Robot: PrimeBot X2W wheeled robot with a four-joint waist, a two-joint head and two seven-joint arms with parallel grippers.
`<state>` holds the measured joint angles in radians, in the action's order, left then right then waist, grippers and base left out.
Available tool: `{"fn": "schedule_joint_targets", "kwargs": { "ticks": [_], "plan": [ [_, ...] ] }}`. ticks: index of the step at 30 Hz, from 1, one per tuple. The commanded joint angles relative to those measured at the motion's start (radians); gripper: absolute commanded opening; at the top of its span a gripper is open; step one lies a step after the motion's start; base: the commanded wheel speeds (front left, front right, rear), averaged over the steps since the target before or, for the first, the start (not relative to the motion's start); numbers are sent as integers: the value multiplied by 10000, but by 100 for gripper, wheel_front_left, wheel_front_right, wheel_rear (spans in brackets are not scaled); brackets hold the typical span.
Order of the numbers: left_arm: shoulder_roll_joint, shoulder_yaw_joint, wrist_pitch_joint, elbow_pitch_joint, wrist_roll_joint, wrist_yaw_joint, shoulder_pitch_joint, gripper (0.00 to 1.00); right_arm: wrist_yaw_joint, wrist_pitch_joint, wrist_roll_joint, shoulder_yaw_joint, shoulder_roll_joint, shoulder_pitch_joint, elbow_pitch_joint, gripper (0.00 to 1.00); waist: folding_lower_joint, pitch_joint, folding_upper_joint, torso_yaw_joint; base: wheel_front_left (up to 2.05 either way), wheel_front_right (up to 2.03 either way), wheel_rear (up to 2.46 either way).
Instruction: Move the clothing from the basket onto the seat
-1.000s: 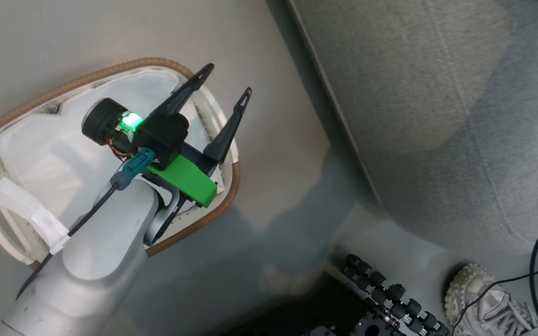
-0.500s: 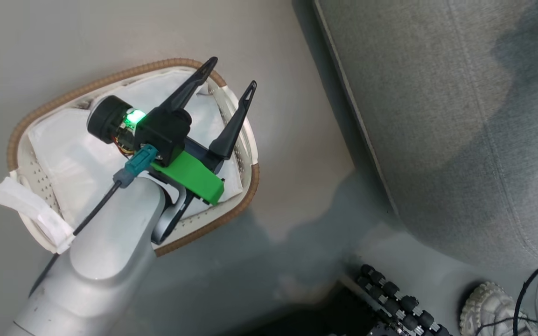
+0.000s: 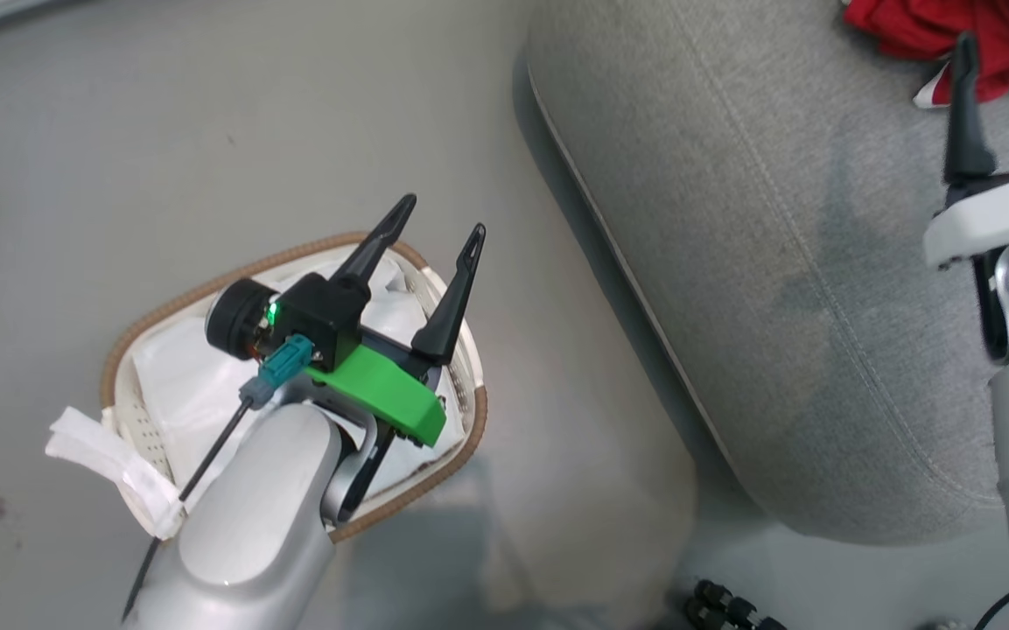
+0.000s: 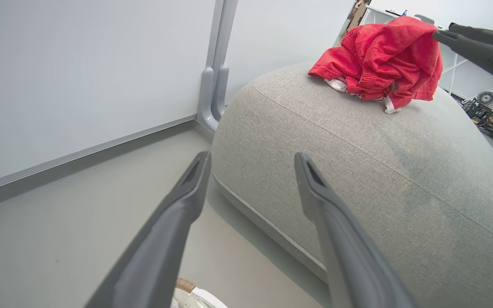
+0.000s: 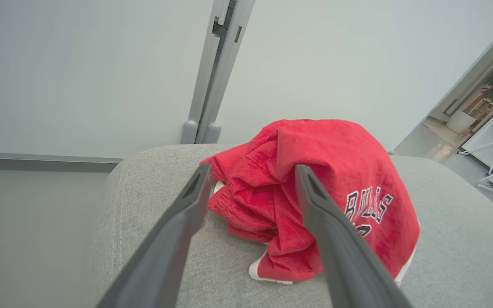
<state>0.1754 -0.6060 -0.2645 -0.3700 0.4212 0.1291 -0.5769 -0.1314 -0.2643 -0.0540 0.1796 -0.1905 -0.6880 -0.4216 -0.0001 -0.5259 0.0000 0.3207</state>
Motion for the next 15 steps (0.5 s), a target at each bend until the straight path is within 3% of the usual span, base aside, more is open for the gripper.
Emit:
{"fn": "schedule_joint_targets", "kwargs": {
  "ticks": [1,10,15],
  "plan": [
    [-86,138,5,-84,-75,32,344,100,15,1,190,-169,-12,344,153,100,1,1250,0,-352,0,0,0],
    [-270,1211,5,-416,-281,32,1125,100,15,1,907,-1343,173,1375,387,100,1,2285,0,-1386,0,0,0],
    [-449,2273,5,-531,-414,32,1581,100,15,1,1292,-1714,594,1744,329,100,1,2675,0,-1975,0,0,0]
  ]
}}
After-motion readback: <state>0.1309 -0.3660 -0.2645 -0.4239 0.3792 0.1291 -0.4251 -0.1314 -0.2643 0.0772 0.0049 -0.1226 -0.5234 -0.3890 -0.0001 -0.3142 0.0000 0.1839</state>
